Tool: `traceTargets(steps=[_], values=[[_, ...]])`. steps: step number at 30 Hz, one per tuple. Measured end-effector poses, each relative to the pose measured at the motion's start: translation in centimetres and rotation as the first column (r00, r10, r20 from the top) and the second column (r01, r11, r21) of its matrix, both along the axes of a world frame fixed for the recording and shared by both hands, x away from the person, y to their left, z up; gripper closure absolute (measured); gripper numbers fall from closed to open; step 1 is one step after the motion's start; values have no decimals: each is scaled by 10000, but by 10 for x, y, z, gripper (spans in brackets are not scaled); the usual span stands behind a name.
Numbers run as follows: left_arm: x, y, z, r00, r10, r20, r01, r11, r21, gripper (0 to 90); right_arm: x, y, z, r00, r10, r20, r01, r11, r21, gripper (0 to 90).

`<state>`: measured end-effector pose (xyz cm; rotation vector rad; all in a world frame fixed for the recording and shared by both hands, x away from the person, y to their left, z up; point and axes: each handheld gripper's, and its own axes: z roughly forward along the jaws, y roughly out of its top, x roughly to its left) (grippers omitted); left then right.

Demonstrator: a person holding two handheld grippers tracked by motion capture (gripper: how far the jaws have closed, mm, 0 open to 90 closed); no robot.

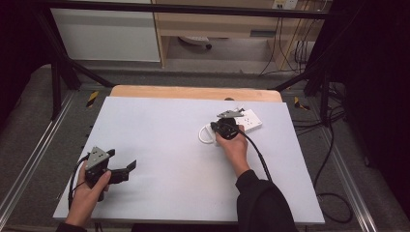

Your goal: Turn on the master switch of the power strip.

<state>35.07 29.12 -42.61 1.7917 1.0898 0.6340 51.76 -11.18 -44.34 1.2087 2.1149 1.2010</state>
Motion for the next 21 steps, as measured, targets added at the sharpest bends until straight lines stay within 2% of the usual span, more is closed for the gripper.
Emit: traceTargets(steps=[12,15,21], values=[[0,0,0,10000,-5,-12,5,10000,15,67,-2,2,-1,9999,4,116,-3,9999,-101,900],[0,0,0,10000,-4,-15,4,10000,18,67,-2,0,-3,9999,-63,105,61,9999,136,900],[0,-1,0,10000,-46,-43,46,10000,10,67,-2,2,-3,10000,-55,77,55,10000,81,900]])
